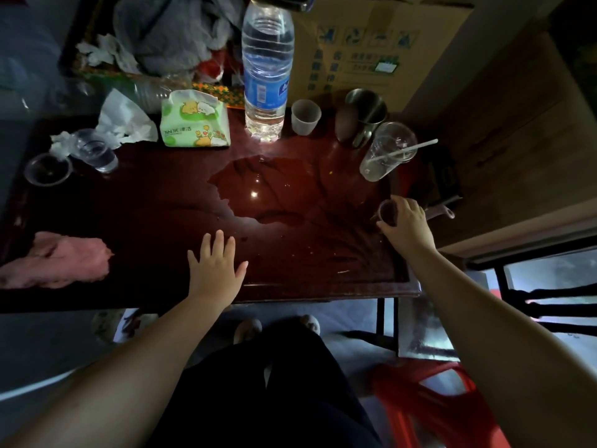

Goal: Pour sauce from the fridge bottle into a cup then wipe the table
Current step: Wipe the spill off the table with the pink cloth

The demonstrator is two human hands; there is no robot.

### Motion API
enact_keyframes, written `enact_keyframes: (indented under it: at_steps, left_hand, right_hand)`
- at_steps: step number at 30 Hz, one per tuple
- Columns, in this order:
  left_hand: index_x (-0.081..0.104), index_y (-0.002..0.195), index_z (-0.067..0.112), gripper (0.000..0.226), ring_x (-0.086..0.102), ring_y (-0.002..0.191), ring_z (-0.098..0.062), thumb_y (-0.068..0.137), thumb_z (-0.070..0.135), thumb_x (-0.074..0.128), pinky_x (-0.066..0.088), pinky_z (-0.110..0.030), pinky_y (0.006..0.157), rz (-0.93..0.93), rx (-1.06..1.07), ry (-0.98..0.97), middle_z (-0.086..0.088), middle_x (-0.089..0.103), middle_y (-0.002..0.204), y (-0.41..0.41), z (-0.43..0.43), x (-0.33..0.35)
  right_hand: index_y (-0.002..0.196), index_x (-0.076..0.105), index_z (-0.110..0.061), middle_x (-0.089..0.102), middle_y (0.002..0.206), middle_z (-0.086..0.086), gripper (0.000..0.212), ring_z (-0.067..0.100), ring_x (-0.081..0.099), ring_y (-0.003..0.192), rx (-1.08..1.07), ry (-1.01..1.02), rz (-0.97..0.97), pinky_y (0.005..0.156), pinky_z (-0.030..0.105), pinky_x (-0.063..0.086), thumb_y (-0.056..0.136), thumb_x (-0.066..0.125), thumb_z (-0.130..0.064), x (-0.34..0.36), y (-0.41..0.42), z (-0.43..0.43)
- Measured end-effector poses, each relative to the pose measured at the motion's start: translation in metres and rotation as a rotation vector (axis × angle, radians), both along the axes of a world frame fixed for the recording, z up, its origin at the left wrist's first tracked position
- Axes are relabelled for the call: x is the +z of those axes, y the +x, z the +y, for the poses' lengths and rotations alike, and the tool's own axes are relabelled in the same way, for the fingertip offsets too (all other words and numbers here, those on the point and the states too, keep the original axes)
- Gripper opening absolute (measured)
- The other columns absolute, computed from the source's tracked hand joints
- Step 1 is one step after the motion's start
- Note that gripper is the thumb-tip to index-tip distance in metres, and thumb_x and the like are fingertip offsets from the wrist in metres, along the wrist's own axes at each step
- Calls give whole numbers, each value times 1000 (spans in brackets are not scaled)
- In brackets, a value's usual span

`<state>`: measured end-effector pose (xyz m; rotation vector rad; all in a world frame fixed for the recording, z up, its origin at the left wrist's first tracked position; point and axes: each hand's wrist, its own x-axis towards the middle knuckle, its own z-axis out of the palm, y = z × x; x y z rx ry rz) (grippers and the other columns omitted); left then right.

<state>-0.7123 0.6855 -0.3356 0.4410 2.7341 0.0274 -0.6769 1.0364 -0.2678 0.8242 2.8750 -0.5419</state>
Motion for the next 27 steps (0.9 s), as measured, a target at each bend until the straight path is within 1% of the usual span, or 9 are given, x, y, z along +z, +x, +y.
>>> enact_keyframes:
  at_steps: [5,8,10,12,16,18,20,24,27]
  left_hand:
    - [25,149,14,67,12,145,-32,95,52,37,24,-56,111,0,7,11,-11,17,158,0,0,-1]
    - [26,149,14,67,12,145,-32,95,52,37,23,-57,111,4,12,21,-11,17,158,0,0,-2]
    - [25,149,14,67,12,145,-31,95,52,37,24,-56,111,12,14,28,-11,17,158,1,-2,-2]
    - [21,150,16,67,10,146,-30,96,52,35,22,-55,112,10,0,25,-9,14,159,1,-5,-1]
    - [11,152,20,63,1,147,-25,98,49,27,9,-55,115,-11,-41,55,-5,3,161,-1,-17,2]
    - [9,152,21,62,-3,147,-23,99,48,27,6,-53,116,-23,-28,83,-3,-1,161,-1,-30,4]
    - [10,152,21,63,-2,147,-23,99,47,29,7,-52,116,1,6,96,-3,0,161,2,-46,5]
    - [15,152,20,63,3,147,-25,98,46,32,9,-51,115,47,81,116,-5,6,161,13,-83,2]
    - [11,152,21,62,2,147,-24,98,47,29,8,-50,115,65,163,93,-4,3,161,20,-106,-1]
  right_hand:
    - [141,37,-12,37,144,11,71,30,32,134,-1,7,4,104,42,35,81,71,-28,2,2,0]
    - [141,38,-10,33,147,13,71,31,28,136,68,127,64,110,44,30,82,68,-34,4,3,-14]
    - [138,42,-9,37,145,15,64,32,32,134,187,162,122,111,44,29,84,65,-35,4,1,-38]
    - [135,46,-8,42,142,15,59,32,36,132,332,115,159,111,43,30,84,64,-33,1,-2,-74]
    - [133,48,-6,47,139,15,56,32,40,131,627,0,138,112,41,31,83,63,-28,-21,2,-158]
    - [136,46,-6,45,142,13,58,30,39,133,764,-22,83,113,41,31,83,63,-25,-35,5,-192]
    - [141,40,-8,40,147,10,59,27,33,138,852,-35,29,114,36,25,87,60,-23,-44,6,-217]
    - [147,27,-12,26,154,5,59,21,18,144,917,-65,-52,116,31,17,95,50,-27,-48,-5,-250]
    - [149,23,-15,21,156,3,60,20,15,144,982,-50,-84,116,32,17,96,47,-30,-49,-18,-271]
